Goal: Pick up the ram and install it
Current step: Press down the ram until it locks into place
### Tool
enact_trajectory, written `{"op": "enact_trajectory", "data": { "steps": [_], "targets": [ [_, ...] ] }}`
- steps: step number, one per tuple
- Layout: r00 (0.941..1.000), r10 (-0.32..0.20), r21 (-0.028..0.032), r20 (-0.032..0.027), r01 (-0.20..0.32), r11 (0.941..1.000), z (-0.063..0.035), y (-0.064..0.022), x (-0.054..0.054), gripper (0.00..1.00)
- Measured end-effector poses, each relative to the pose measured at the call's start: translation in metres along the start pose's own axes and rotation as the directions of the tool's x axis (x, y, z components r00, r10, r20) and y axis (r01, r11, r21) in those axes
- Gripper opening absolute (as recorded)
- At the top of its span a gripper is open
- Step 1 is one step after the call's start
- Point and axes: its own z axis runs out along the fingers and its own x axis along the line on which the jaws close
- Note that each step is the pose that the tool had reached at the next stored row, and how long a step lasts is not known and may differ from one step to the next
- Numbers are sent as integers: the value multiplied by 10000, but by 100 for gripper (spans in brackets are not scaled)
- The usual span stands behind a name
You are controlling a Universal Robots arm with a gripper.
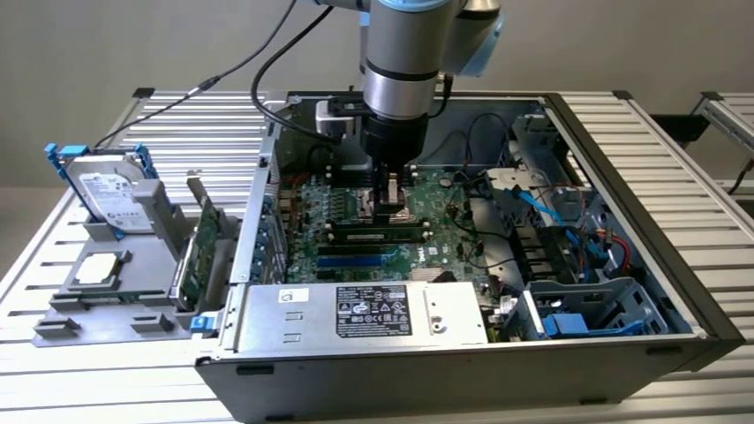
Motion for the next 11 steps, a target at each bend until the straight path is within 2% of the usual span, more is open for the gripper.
{"op": "enact_trajectory", "data": {
  "steps": [11],
  "targets": [
    [10000,0,-1,-2,0,10000,-1,0,4,11]
  ]
}}
